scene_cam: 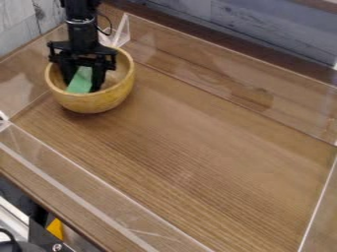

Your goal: Remove the green block from inside the brown bowl and put it on the table

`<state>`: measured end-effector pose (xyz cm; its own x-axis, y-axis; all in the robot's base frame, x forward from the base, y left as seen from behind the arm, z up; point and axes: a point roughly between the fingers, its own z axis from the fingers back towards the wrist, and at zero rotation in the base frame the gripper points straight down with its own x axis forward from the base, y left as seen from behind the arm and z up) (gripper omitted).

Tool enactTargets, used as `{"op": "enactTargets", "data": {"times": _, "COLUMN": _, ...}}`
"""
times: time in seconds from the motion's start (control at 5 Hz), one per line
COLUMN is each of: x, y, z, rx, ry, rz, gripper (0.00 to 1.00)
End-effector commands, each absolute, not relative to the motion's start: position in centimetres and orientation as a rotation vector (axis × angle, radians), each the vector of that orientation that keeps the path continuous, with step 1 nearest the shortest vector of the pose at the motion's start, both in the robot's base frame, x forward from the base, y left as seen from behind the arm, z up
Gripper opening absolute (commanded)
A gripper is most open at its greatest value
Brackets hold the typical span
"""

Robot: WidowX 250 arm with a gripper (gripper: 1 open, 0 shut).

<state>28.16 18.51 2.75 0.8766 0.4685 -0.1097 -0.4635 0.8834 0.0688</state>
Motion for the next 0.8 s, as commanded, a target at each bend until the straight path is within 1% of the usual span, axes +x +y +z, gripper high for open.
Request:
{"op": "enactTargets", "data": {"times": 0.0, "x": 29.1, "y": 17.5, "z": 3.9, "rx": 0.047, "ry": 0.087, "rz": 0.535, "gripper": 0.0}}
{"op": "enactTargets", "data": {"times": 0.4, "x": 29.7, "y": 16.1, "z": 4.9, "rx": 0.051, "ry": 0.088, "rz": 0.561, "gripper": 0.0}}
{"op": "enactTargets", "data": {"times": 0.6, "x": 28.5, "y": 16.1, "z": 4.4, "rx": 0.064, "ry": 0.084, "rz": 0.616, "gripper": 0.0}}
